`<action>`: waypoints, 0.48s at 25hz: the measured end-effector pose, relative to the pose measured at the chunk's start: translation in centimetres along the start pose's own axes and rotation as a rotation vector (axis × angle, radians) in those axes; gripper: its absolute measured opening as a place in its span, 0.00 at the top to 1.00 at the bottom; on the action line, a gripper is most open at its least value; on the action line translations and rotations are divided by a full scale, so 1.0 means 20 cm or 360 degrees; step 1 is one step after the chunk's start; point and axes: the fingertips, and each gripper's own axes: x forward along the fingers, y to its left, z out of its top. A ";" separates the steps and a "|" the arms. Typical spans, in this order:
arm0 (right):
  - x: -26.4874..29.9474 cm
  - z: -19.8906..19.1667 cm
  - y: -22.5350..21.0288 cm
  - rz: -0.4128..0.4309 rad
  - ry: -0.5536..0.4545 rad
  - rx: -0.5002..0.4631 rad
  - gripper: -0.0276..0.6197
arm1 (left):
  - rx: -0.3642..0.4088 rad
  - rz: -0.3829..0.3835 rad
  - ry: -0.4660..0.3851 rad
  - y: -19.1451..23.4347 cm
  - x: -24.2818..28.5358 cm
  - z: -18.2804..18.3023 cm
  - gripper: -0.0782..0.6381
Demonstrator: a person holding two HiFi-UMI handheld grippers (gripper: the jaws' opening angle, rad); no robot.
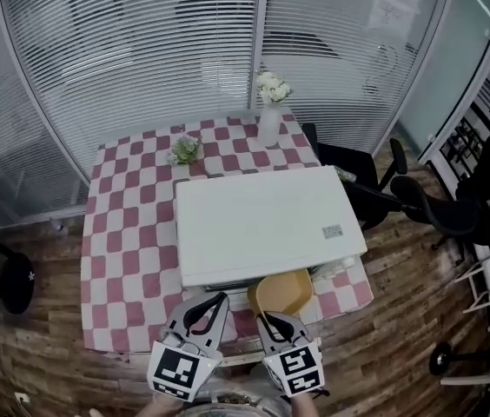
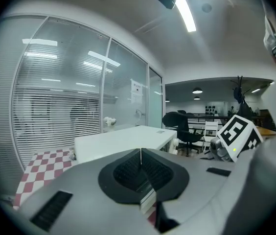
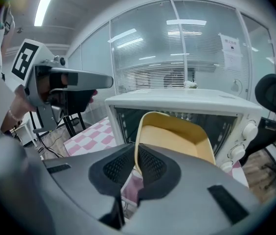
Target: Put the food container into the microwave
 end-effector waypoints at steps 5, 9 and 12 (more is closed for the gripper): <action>0.13 0.01 0.00 -0.0016 0.0050 -0.0022 0.94 | -0.0012 0.0016 -0.0007 0.12 -0.02 -0.02 0.87; 0.23 0.03 0.00 -0.0033 0.0070 -0.0049 0.94 | -0.0023 0.0022 -0.0015 0.20 -0.03 -0.02 0.87; 0.30 0.05 0.00 -0.0043 0.0077 -0.0072 0.94 | -0.0016 0.0030 -0.0017 0.27 -0.04 -0.03 0.87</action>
